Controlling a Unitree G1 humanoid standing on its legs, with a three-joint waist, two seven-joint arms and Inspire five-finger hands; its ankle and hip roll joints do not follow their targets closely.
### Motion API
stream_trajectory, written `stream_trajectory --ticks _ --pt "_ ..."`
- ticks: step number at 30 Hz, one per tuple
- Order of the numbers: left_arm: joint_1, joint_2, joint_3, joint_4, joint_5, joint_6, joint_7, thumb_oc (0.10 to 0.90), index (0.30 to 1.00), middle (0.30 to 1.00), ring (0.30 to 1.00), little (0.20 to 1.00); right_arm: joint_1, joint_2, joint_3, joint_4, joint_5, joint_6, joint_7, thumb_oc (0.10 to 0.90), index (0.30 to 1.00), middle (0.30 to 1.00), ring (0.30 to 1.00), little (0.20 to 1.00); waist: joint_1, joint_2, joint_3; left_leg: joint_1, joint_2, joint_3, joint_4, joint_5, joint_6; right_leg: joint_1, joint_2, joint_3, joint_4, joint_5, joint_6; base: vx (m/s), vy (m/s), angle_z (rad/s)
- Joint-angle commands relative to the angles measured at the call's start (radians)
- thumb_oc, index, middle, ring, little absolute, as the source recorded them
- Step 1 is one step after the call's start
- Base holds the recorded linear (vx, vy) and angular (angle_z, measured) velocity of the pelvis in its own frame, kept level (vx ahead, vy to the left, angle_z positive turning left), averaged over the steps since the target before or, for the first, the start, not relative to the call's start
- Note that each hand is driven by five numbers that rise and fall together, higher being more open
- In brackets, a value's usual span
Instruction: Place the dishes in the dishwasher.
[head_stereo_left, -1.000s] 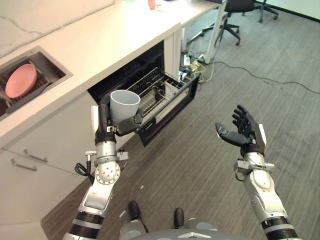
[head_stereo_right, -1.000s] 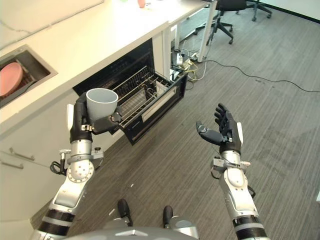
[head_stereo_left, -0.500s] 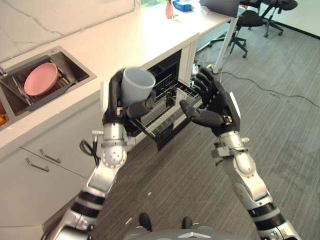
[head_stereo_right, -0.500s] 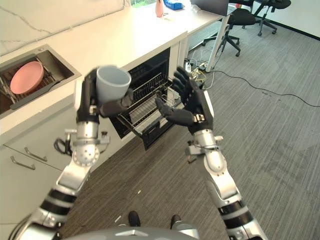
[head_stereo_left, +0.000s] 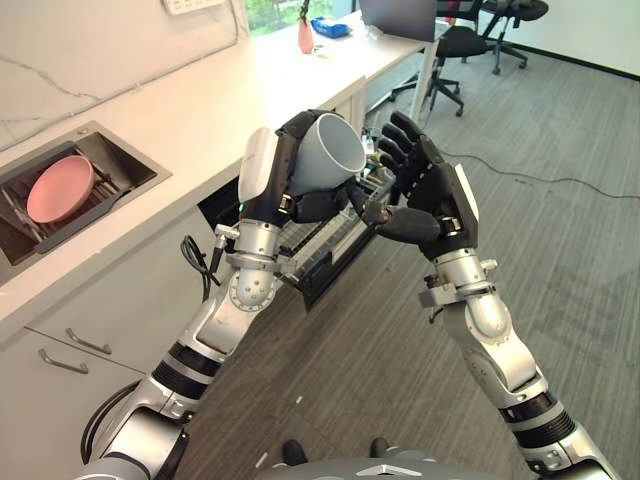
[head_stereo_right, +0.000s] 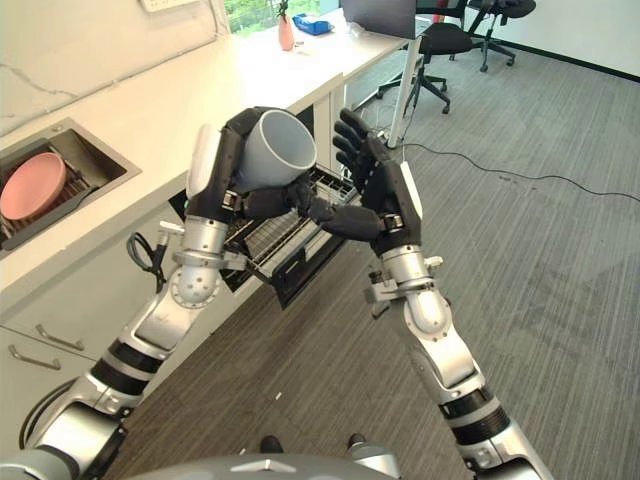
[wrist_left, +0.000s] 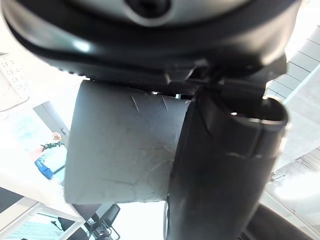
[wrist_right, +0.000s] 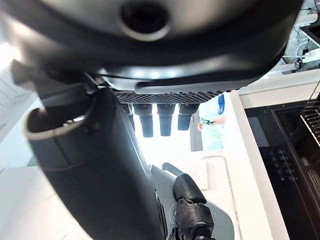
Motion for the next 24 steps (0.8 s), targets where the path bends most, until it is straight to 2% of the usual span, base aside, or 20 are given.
stream_trajectory --ticks 1,15,17,18,19,24 --pt "-0.141 -0.016 -0.078 -0.009 0.138 -0.055 -0.03 0.4 0.3 0.3 0.3 0.3 -0.13 0.05 0.013 -0.077 0.001 -0.044 -0.008 0.8 0.9 0.9 0.9 0.9 0.015 -0.001 -0.059 0.115 0.074 0.049 0.006 -0.099 -0.083 -0.038 -0.079 -0.016 0.021 -0.016 0.126 0.02 -0.026 -0.04" --pt "-0.176 -0.036 -0.281 0.012 0.237 -0.086 -0.145 0.4 0.3 0.3 0.3 0.3 -0.168 0.054 0.089 -0.009 0.137 -0.015 0.007 0.8 0.9 0.9 0.9 0.9 0.027 -0.018 -0.063 0.112 0.077 0.042 0.006 -0.094 -0.085 -0.032 -0.071 -0.027 0.02 -0.022 0.123 0.0 -0.005 -0.03" --pt "-0.181 -0.045 -0.316 0.011 0.255 -0.086 -0.163 0.4 0.3 0.3 0.3 0.3 -0.159 0.078 0.103 0.018 0.205 -0.012 -0.001 0.8 0.9 0.9 0.9 0.9 0.03 -0.021 -0.063 0.11 0.078 0.042 0.006 -0.095 -0.085 -0.032 -0.069 -0.028 0.02 -0.023 0.123 0.0 0.0 0.0" --pt "-0.228 -0.051 -0.292 0.032 0.25 -0.079 -0.127 0.4 0.3 0.3 0.3 0.3 -0.156 0.093 0.122 0.029 0.266 -0.025 0.009 0.53 0.495 0.495 0.495 0.495 0.035 -0.029 -0.067 0.108 0.079 0.038 0.006 -0.093 -0.086 -0.032 -0.068 -0.032 0.02 -0.022 0.121 0.0 0.0 0.0" --pt "-0.252 -0.069 -0.317 0.026 0.265 -0.074 -0.142 0.4 0.3 0.3 0.3 0.3 -0.15 0.104 0.127 0.042 0.314 -0.026 0.006 0.4 0.3 0.3 0.3 0.3 0.032 -0.028 -0.067 0.107 0.08 0.037 0.006 -0.093 -0.086 -0.031 -0.068 -0.033 0.021 -0.022 0.121 0.01 -0.007 0.03" --pt "-0.263 -0.092 -0.356 0.003 0.274 -0.099 -0.186 0.4 0.3 0.3 0.3 0.3 -0.14 0.153 0.117 0.048 0.373 -0.032 0.015 0.4 0.3 0.3 0.3 0.3 0.044 -0.028 -0.069 0.105 0.081 0.029 0.006 -0.094 -0.086 -0.027 -0.071 -0.042 0.02 -0.024 0.12 0.0 0.001 0.04"
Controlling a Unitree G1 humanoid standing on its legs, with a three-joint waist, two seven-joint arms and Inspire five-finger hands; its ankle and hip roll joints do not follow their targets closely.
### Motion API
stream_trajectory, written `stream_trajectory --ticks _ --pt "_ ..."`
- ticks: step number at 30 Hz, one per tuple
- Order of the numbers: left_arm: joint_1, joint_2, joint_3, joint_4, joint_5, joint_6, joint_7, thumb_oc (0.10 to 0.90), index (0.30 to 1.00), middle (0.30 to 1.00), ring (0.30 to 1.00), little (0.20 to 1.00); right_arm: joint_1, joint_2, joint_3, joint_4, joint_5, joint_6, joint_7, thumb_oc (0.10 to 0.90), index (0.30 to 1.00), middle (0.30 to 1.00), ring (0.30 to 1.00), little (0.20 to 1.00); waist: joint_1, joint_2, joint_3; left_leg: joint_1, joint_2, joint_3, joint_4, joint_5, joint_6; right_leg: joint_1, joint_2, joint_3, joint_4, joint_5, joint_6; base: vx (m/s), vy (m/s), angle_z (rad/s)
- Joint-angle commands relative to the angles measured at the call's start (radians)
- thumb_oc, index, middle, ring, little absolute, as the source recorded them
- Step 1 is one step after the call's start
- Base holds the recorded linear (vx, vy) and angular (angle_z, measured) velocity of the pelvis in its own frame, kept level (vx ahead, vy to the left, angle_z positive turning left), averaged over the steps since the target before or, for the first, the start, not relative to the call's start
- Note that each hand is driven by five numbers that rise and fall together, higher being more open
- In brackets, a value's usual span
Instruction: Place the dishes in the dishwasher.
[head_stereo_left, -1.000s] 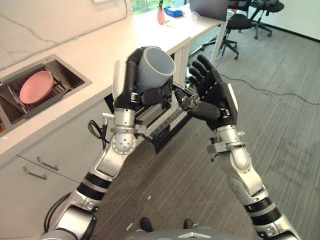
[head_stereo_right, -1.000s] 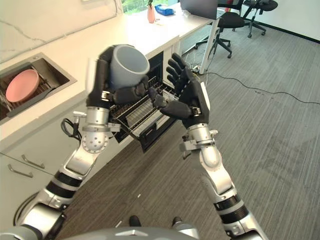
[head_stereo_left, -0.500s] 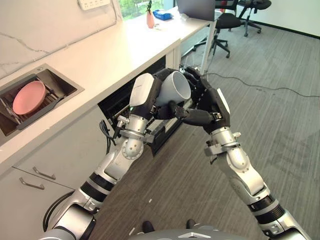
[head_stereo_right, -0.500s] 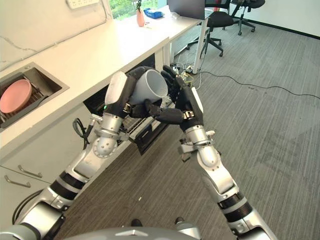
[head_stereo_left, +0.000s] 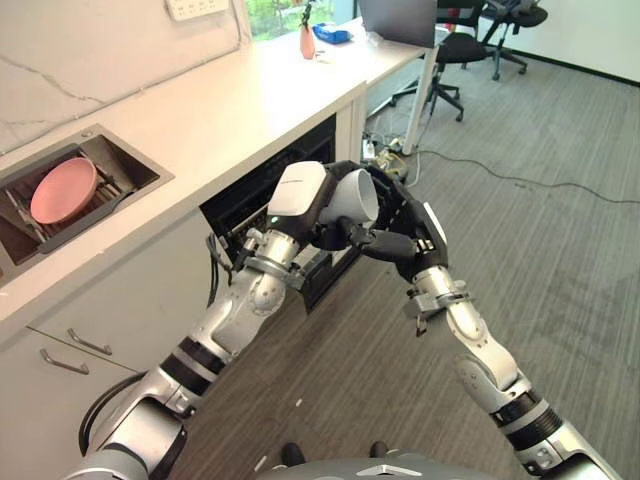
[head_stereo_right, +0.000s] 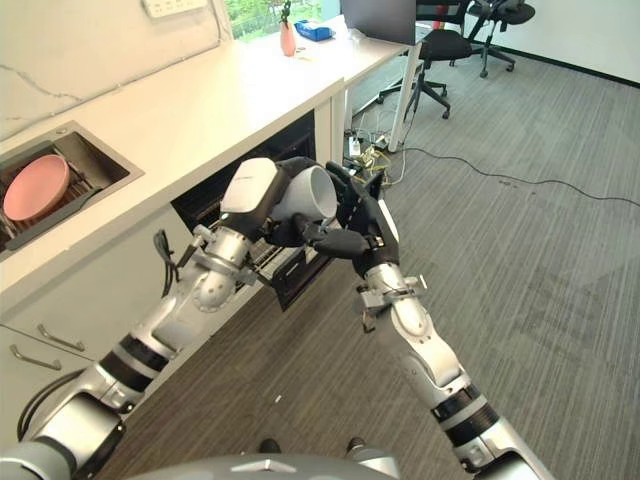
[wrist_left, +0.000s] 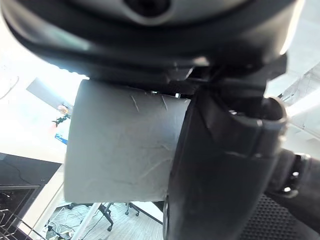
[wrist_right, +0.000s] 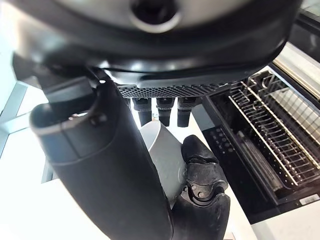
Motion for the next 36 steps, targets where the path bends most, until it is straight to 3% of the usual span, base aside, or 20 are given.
stream_trajectory --ticks 1,2,3,6,7,9,10,11,12,22,36 --pt "-0.205 -0.116 -0.213 -0.115 0.037 -0.205 -0.023 0.4 0.3 0.3 0.3 0.3 -0.132 0.151 -0.016 -0.098 0.091 -0.104 0.039 0.4 0.3 0.3 0.3 0.3 0.041 -0.021 -0.052 0.105 0.076 0.024 0.006 -0.094 -0.089 -0.027 -0.076 -0.043 0.02 -0.027 0.12 -0.02 0.012 0.04" --pt "-0.204 -0.115 -0.213 -0.116 0.036 -0.204 -0.024 0.4 0.3 0.3 0.3 0.3 -0.131 0.151 -0.016 -0.098 0.091 -0.104 0.039 0.4 0.3 0.3 0.3 0.3 0.041 -0.021 -0.052 0.105 0.076 0.024 0.006 -0.094 -0.089 -0.026 -0.076 -0.044 0.02 -0.027 0.12 -0.02 0.029 0.06" --pt "-0.177 -0.008 -0.146 -0.281 -0.012 -0.252 -0.09 0.4 0.3 0.3 0.3 0.3 -0.12 0.144 -0.064 -0.131 0.079 -0.11 0.033 0.4 0.3 0.3 0.3 0.3 0.056 -0.016 -0.051 0.105 0.074 0.019 0.006 -0.095 -0.088 -0.023 -0.079 -0.046 0.02 -0.026 0.122 -0.01 0.021 0.05" --pt "-0.157 0.012 -0.15 -0.289 -0.01 -0.238 -0.076 0.4 0.3 0.3 0.3 0.3 -0.117 0.15 -0.07 -0.122 0.063 -0.107 0.018 0.4 0.3 0.3 0.3 0.3 0.057 -0.014 -0.053 0.104 0.073 0.016 0.006 -0.095 -0.087 -0.024 -0.081 -0.05 0.02 -0.025 0.121 -0.01 0.01 0.04" --pt "-0.145 -0.009 -0.133 -0.268 -0.022 -0.226 -0.01 0.4 0.3 0.3 0.3 0.3 -0.115 0.166 -0.06 -0.104 0.044 -0.122 0.003 0.4 0.3 0.3 0.3 0.3 0.063 -0.02 -0.052 0.102 0.072 0.012 0.006 -0.094 -0.088 -0.021 -0.084 -0.055 0.019 -0.025 0.12 -0.03 0.014 0.06" --pt "-0.153 -0.063 -0.163 -0.276 -0.018 -0.212 -0.039 0.4 0.3 0.3 0.3 0.3 -0.11 0.168 -0.059 -0.108 0.035 -0.125 0.001 0.4 0.3 0.3 0.3 0.3 0.061 -0.021 -0.053 0.102 0.069 0.005 0.006 -0.096 -0.085 -0.017 -0.086 -0.061 0.021 -0.027 0.12 -0.03 0.011 0.15" --pt "-0.102 -0.146 -0.262 -0.238 0.01 -0.224 -0.084 0.4 0.3 0.3 0.3 0.3 -0.115 0.177 -0.054 -0.111 0.028 -0.121 0.009 0.4 0.3 0.3 0.3 0.3 0.054 -0.02 -0.045 0.11 0.07 0.004 0.006 -0.104 -0.083 -0.011 -0.086 -0.059 0.023 -0.034 0.121 -0.03 0.011 0.24" --pt "-0.116 -0.144 -0.271 -0.158 0.031 -0.217 -0.065 0.544 0.516 0.516 0.516 0.516 -0.107 0.186 -0.084 -0.099 0.02 -0.126 -0.01 0.4 0.3 0.3 0.3 0.3 0.056 -0.018 -0.046 0.104 0.069 0.003 0.006 -0.096 -0.082 -0.015 -0.085 -0.059 0.022 -0.028 0.119 -0.03 0.016 0.22" --pt "-0.111 -0.138 -0.264 -0.13 0.027 -0.212 -0.052 0.8 0.9 0.9 0.9 0.9 -0.1 0.197 -0.078 -0.105 0.036 -0.148 -0.014 0.4 0.3 0.3 0.3 0.3 0.058 -0.018 -0.046 0.104 0.068 0.004 0.006 -0.095 -0.082 -0.017 -0.085 -0.059 0.022 -0.027 0.119 -0.05 0.016 0.18" --pt "0.021 -0.054 -0.144 -0.1 0.033 -0.184 0.022 0.8 0.9 0.9 0.9 0.9 -0.022 0.203 -0.144 -0.108 0.032 -0.198 -0.07 0.4 0.3 0.3 0.3 0.3 0.063 -0.015 -0.049 0.1 0.065 -0.002 0.006 -0.092 -0.085 -0.012 -0.091 -0.077 0.024 -0.025 0.117 0.0 0.002 0.0" --pt "0.121 -0.021 -0.066 -0.119 0.004 -0.173 0.047 0.8 0.9 0.9 0.9 0.9 -0.018 0.204 -0.22 -0.096 0.044 -0.235 -0.11 0.4 0.3 0.3 0.3 0.3 0.093 -0.02 -0.05 0.089 0.066 -0.033 0.006 -0.083 -0.09 0.006 -0.093 -0.118 0.023 -0.03 0.111 -0.01 -0.003 0.05"
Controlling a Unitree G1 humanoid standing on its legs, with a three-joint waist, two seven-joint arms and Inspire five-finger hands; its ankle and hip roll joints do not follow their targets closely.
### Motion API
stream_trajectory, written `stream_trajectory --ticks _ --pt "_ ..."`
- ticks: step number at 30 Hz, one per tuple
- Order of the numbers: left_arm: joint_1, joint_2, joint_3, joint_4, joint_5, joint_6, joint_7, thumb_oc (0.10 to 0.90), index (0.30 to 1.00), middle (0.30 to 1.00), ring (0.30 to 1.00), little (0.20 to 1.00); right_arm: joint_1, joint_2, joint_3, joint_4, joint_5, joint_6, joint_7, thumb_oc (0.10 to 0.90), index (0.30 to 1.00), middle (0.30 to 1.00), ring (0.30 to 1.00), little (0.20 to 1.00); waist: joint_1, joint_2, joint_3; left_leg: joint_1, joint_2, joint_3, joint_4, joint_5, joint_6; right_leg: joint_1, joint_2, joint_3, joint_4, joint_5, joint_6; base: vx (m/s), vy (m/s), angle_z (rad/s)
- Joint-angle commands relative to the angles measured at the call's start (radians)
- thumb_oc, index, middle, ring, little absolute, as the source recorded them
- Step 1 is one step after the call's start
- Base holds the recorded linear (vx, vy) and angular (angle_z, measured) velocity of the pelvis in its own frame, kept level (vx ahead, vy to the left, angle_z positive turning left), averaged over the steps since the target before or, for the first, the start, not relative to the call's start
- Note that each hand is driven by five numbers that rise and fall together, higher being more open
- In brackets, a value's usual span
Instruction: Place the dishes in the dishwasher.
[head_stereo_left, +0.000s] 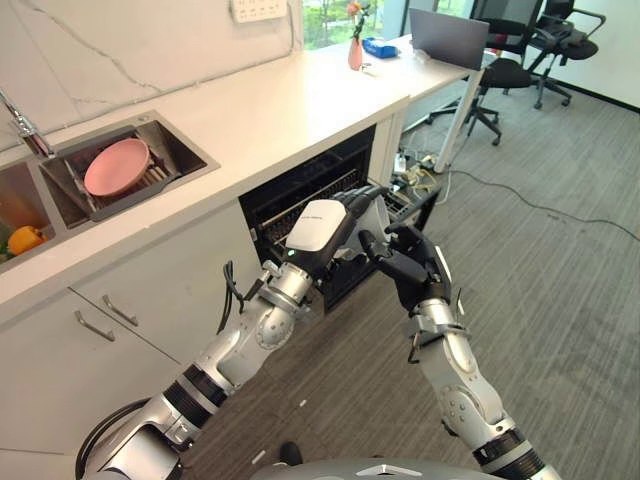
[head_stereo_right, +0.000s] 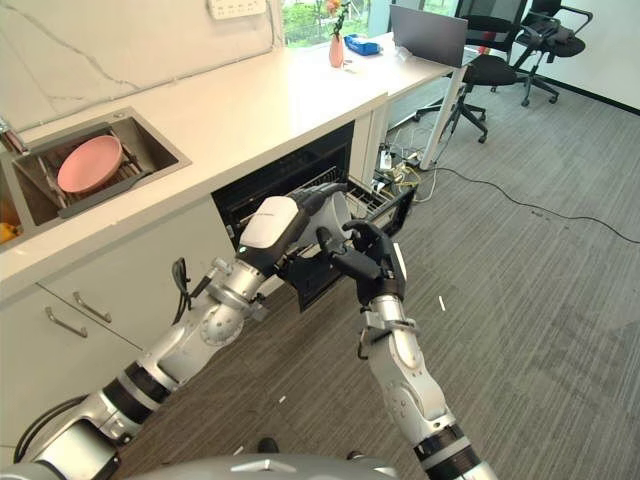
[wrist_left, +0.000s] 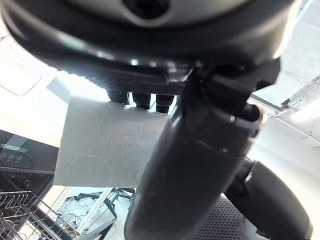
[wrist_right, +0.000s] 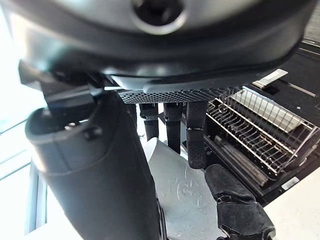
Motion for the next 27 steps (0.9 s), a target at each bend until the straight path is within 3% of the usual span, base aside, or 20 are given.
stream_trajectory --ticks 1,27 --pt "-0.026 -0.019 -0.008 -0.061 0.002 -0.091 0.037 0.8 0.9 0.9 0.9 0.9 -0.195 0.06 -0.16 -0.112 0.022 -0.189 -0.008 0.4 0.3 0.3 0.3 0.3 0.015 0.0 -0.031 0.105 0.088 0.033 0.011 -0.092 -0.102 -0.013 -0.077 -0.05 0.024 -0.027 0.106 -0.01 -0.002 0.13" --pt "0.077 0.002 0.13 -0.056 -0.047 -0.064 0.102 0.8 0.9 0.9 0.9 0.9 -0.215 0.055 -0.227 -0.112 -0.008 -0.216 -0.03 0.4 0.3 0.3 0.3 0.3 0.046 0.003 -0.027 0.09 0.086 -0.002 0.011 -0.082 -0.105 0.003 -0.076 -0.091 0.023 -0.034 0.099 0.0 -0.002 0.06"
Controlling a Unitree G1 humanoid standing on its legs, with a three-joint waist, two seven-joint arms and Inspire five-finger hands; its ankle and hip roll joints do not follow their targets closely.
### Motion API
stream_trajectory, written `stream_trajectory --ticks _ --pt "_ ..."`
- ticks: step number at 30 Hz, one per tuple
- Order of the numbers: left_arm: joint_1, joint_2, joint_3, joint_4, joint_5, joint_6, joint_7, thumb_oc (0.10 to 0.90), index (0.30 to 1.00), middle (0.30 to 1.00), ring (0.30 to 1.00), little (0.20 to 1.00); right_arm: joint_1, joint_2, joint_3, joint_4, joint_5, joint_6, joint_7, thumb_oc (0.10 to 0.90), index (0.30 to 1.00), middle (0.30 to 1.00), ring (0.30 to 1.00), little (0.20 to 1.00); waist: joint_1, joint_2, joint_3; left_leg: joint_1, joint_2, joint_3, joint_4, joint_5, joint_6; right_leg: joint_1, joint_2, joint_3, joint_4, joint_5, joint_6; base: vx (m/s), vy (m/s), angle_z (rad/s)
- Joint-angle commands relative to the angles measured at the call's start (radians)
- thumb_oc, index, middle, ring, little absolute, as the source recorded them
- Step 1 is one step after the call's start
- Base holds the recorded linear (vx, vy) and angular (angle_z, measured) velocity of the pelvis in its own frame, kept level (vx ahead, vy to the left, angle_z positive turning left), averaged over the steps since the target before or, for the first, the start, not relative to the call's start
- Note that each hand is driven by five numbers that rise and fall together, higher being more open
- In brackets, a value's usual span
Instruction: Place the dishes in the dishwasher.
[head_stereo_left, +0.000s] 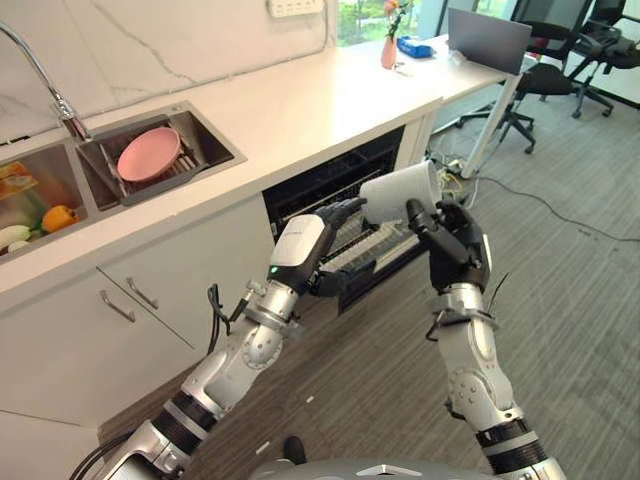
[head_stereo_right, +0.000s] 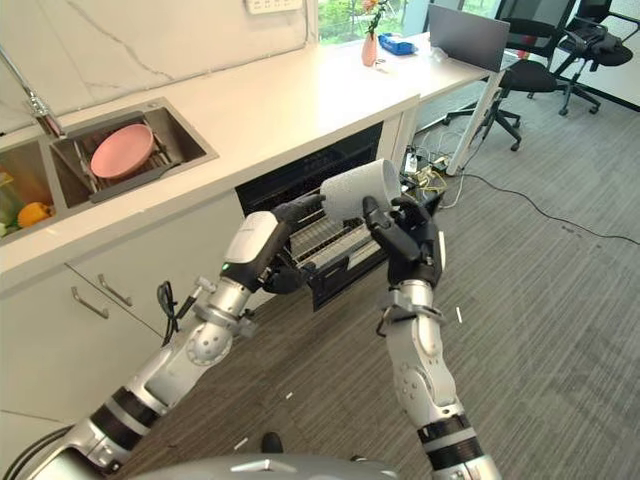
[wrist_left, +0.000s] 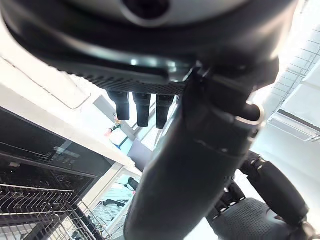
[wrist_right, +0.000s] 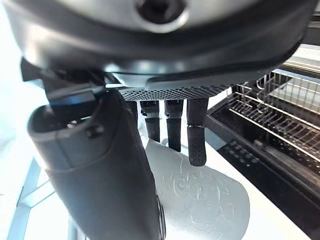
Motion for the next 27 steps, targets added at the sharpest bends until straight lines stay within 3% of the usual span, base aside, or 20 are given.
stream_trajectory --ticks 1,8,13,20,24,25,27 --pt "-0.059 -0.003 0.091 -0.02 -0.008 -0.035 0.088 0.8 0.9 0.9 0.9 0.9 -0.18 0.014 -0.059 -0.096 -0.037 -0.114 0.024 0.4 0.3 0.3 0.3 0.3 0.022 0.005 -0.029 0.106 0.099 0.051 0.011 -0.086 -0.109 -0.009 -0.072 -0.036 0.023 -0.021 0.092 0.0 0.0 0.0" --pt "0.026 0.012 0.177 -0.001 -0.059 -0.031 0.105 0.8 0.9 0.9 0.9 0.9 -0.221 -0.072 -0.106 -0.021 -0.17 -0.057 -0.014 0.4 0.3 0.3 0.3 0.3 0.043 0.001 -0.021 0.098 0.097 0.042 0.011 -0.085 -0.108 -0.012 -0.072 -0.043 0.025 -0.019 0.091 0.0 0.0 0.0" --pt "0.139 0.054 0.247 0.035 -0.098 -0.035 0.094 0.8 0.9 0.9 0.9 0.9 -0.271 -0.167 -0.169 0.097 -0.259 -0.017 -0.052 0.4 0.3 0.3 0.3 0.3 0.083 -0.007 -0.003 0.07 0.096 0.017 0.011 -0.074 -0.112 -0.019 -0.069 -0.068 0.025 -0.021 0.089 0.01 -0.007 0.11" --pt "0.215 0.091 0.272 0.078 -0.151 -0.04 0.067 0.8 0.9 0.9 0.9 0.9 -0.363 -0.268 -0.19 0.273 -0.259 0.008 -0.072 0.4 0.3 0.3 0.3 0.3 0.141 -0.021 0.03 0.005 0.092 -0.021 0.011 -0.051 -0.117 -0.047 -0.069 -0.109 0.022 -0.02 0.09 -0.01 -0.021 0.26" --pt "0.256 0.123 0.288 0.093 -0.18 -0.045 0.054 0.8 0.9 0.9 0.9 0.9 -0.428 -0.356 -0.184 0.402 -0.261 0.035 -0.068 0.4 0.3 0.3 0.3 0.3 0.183 -0.027 0.061 -0.058 0.093 -0.045 0.011 -0.03 -0.126 -0.087 -0.068 -0.131 0.018 -0.018 0.092 -0.01 -0.028 0.26" --pt "0.275 0.14 0.291 0.123 -0.191 -0.047 0.047 0.8 0.9 0.9 0.9 0.9 -0.466 -0.429 -0.165 0.483 -0.298 0.07 -0.044 0.4 0.3 0.3 0.3 0.3 0.201 -0.033 0.079 -0.086 0.095 -0.056 0.011 -0.022 -0.132 -0.107 -0.067 -0.138 0.017 -0.021 0.093 -0.02 -0.043 0.32" --pt "0.281 0.156 0.296 0.137 -0.191 -0.047 0.05 0.8 0.9 0.9 0.9 0.9 -0.529 -0.486 -0.134 0.574 -0.301 0.087 -0.031 0.4 0.3 0.3 0.3 0.3 0.218 -0.038 0.1 -0.123 0.095 -0.067 0.011 -0.016 -0.136 -0.138 -0.069 -0.144 0.016 -0.017 0.094 -0.02 -0.035 0.26"
